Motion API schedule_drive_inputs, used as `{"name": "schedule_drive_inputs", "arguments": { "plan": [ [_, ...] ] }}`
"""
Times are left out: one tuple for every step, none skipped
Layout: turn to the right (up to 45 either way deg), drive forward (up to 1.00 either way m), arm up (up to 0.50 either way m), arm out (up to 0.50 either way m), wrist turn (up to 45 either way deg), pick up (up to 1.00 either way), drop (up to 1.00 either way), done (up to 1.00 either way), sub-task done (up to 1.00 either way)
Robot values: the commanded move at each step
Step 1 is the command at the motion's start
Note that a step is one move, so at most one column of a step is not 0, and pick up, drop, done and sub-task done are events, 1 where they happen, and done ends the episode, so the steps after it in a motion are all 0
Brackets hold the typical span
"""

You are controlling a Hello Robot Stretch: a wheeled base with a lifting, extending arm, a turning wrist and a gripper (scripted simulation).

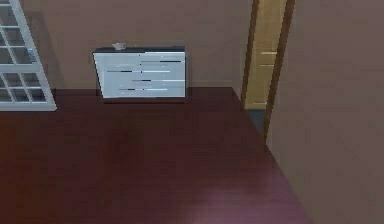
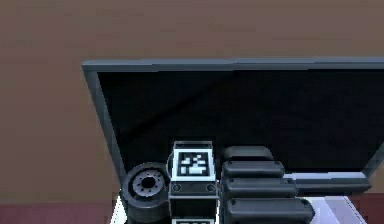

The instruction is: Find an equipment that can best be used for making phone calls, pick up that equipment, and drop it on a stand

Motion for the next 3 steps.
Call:
{"name": "schedule_drive_inputs", "arguments": {
  "plan": [
    [0.0,0.05,0.00,0.00,0.0,0.00,0.00,0.00,0.00],
    [27.0,0.00,0.00,0.00,0.0,0.00,0.00,0.00,0.00],
    [6.0,0.00,0.00,0.00,0.0,0.00,0.00,0.00,0.00]
  ]
}}
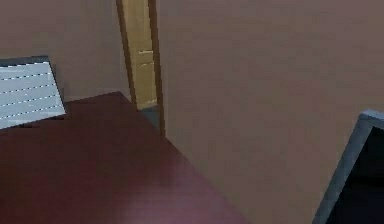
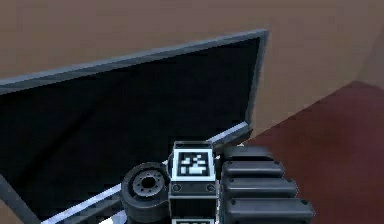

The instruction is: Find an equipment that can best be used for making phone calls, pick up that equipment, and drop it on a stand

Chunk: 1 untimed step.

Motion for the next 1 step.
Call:
{"name": "schedule_drive_inputs", "arguments": {
  "plan": [
    [45.0,0.00,0.00,0.00,0.0,0.00,0.00,0.00,0.00]
  ]
}}
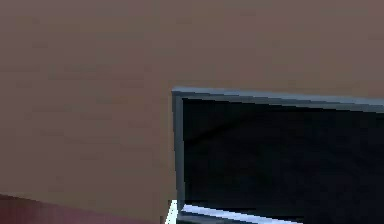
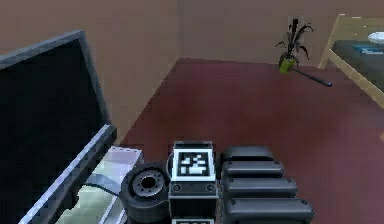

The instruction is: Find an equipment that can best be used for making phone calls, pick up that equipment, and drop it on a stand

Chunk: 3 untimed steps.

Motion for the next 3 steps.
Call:
{"name": "schedule_drive_inputs", "arguments": {
  "plan": [
    [9.0,0.00,0.00,0.00,0.0,0.00,0.00,0.00,0.00],
    [0.0,0.15,0.00,0.00,0.0,0.00,0.00,0.00,0.00],
    [0.0,0.00,0.00,0.00,0.0,0.00,0.00,1.00,0.00]
  ]
}}
